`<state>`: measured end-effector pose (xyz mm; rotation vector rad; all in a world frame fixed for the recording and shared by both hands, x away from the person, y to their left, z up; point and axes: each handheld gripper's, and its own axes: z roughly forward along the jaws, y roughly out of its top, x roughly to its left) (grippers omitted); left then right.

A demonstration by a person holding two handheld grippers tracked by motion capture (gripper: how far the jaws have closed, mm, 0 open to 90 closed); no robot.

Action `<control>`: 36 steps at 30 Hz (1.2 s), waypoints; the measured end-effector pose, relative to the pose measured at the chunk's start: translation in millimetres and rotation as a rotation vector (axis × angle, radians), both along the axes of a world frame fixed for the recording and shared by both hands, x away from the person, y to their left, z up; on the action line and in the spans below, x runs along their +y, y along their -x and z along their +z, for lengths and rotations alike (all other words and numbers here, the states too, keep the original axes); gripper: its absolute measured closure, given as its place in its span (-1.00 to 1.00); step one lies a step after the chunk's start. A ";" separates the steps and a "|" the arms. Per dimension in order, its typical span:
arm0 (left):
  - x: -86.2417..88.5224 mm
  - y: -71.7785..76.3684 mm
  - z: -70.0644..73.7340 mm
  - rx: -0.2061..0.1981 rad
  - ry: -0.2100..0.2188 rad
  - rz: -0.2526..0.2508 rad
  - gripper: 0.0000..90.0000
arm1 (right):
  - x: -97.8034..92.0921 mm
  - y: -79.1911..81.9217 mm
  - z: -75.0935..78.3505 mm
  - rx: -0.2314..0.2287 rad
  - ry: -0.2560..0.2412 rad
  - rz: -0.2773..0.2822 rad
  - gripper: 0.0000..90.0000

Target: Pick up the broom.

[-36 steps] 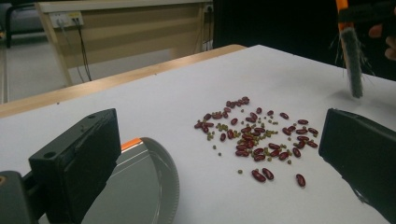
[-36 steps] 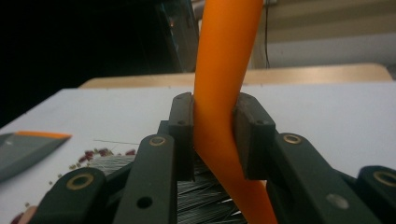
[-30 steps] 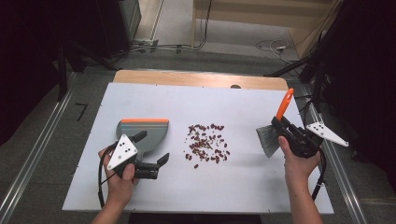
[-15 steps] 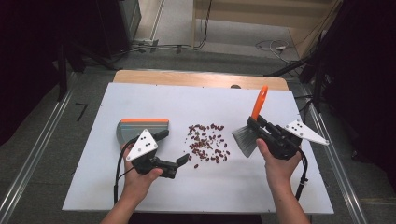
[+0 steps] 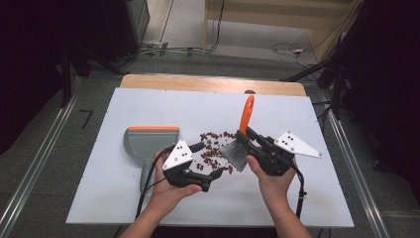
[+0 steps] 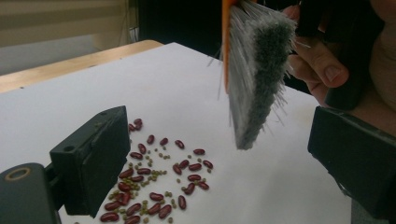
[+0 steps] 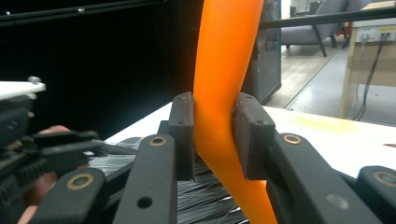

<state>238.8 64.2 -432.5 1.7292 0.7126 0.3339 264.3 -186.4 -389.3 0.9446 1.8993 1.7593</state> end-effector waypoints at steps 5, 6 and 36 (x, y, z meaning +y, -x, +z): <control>-9.3 2.3 -4.8 0.003 -0.005 -0.024 -0.64 | 14.3 4.6 -1.1 0.012 -0.011 0.026 0.54; -9.3 2.3 -4.8 0.003 -0.005 -0.024 -0.60 | 17.1 6.3 -0.9 0.010 -0.010 0.030 0.54; 1.5 -8.1 -8.6 0.049 -0.040 -0.049 0.91 | 26.4 4.6 7.4 0.009 0.016 0.151 0.09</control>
